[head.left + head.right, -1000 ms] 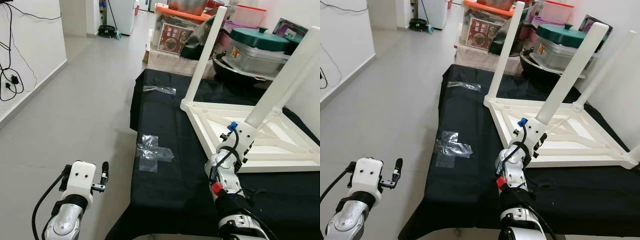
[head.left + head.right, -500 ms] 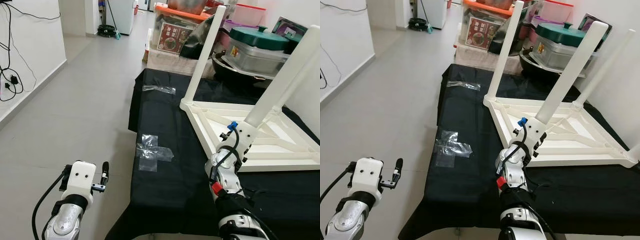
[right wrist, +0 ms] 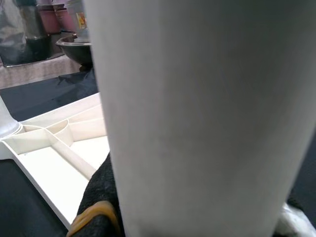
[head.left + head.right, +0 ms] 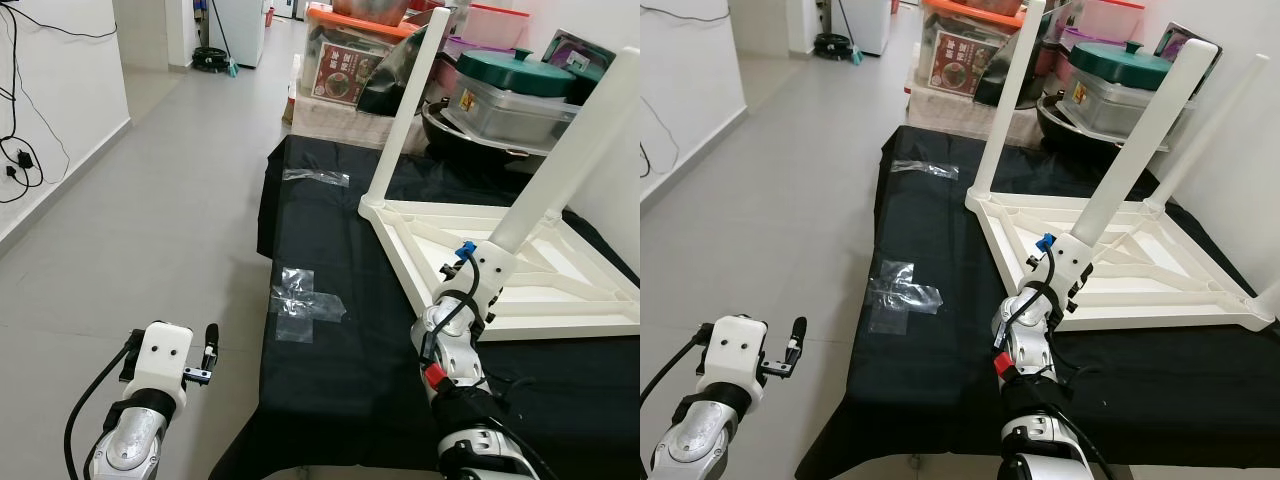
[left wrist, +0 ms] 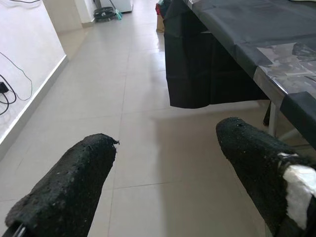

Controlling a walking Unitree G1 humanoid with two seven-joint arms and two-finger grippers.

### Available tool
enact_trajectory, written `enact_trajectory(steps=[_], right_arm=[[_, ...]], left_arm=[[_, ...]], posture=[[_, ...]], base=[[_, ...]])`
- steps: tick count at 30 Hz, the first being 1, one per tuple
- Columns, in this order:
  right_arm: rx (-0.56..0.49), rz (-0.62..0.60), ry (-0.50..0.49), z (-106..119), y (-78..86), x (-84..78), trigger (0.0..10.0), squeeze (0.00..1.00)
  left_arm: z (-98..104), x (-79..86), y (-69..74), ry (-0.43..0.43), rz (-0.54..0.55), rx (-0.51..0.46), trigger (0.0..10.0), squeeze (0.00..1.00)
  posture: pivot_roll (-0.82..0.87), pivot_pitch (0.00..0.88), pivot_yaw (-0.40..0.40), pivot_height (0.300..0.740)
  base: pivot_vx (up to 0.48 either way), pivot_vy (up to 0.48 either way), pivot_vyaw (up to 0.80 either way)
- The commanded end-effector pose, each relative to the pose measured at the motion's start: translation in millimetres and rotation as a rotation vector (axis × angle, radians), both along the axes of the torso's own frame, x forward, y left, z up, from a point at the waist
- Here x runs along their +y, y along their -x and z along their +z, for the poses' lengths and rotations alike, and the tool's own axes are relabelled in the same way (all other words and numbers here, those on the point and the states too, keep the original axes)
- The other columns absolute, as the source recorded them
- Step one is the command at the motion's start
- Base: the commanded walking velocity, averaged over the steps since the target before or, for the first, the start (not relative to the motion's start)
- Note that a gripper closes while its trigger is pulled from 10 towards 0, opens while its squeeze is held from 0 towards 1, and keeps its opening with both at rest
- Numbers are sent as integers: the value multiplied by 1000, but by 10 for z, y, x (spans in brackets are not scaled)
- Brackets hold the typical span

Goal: Building children table

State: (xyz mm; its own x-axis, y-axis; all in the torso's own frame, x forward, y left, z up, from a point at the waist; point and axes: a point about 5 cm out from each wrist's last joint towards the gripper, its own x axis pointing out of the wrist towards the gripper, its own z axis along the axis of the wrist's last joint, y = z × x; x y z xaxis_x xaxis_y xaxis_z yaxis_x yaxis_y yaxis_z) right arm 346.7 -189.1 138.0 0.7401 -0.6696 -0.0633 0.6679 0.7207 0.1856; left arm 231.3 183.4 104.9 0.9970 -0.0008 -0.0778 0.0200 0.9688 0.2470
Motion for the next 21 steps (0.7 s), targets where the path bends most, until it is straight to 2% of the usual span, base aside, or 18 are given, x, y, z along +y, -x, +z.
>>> enact_trajectory(steps=[1, 3, 4, 7, 8, 9, 10, 13, 15, 21], right_arm=[[6, -42, -47, -65, 46, -134, 10000, 0], [7, -35, -55, -72, 45, -131, 10000, 0], [6, -31, -58, -75, 46, -129, 10000, 184], [6, -28, -59, -76, 46, -128, 10000, 184], [6, -26, -61, -76, 46, -127, 10000, 471], [6, -26, -61, -76, 46, -127, 10000, 471], [1, -25, -61, -66, 48, -130, 10000, 875], [-9, -22, -54, -47, 47, -132, 10000, 882], [-22, -14, -53, -27, 44, -129, 10000, 1000], [-58, 7, -48, 35, 39, -111, 10000, 1000]], left_arm=[[-41, -40, -3, -9, -26, 16, 10000, 0], [-43, -44, -3, -8, -28, 17, 10000, 0], [-43, -46, -3, -8, -29, 17, 10000, 0], [-43, -47, -3, -9, -29, 17, 10000, 0], [-43, -48, -3, -8, -30, 17, 10000, 0], [-43, -48, -3, -8, -30, 17, 10000, 0], [-42, -52, -2, -8, -30, 17, 10000, 0], [-44, -56, 0, -7, -31, 18, 10000, 0], [-48, -58, 1, -6, -32, 20, 10000, 0], [-55, -56, 6, -7, -33, 23, 10000, 0]], posture=[[170, 0, -156, 740], [169, 0, -155, 740], [169, 0, -155, 740], [169, 0, -155, 740], [168, 0, -155, 740], [168, 0, -155, 740], [167, 0, -155, 740], [166, 0, -154, 740], [166, 0, -154, 740], [166, 0, -153, 740]], base=[[0, 0, 0], [0, 0, 0], [0, 0, 0], [0, 0, 0], [0, 0, 0], [0, 0, 0], [0, 0, 0], [0, 0, 0], [0, 0, 0], [0, 0, 0]])
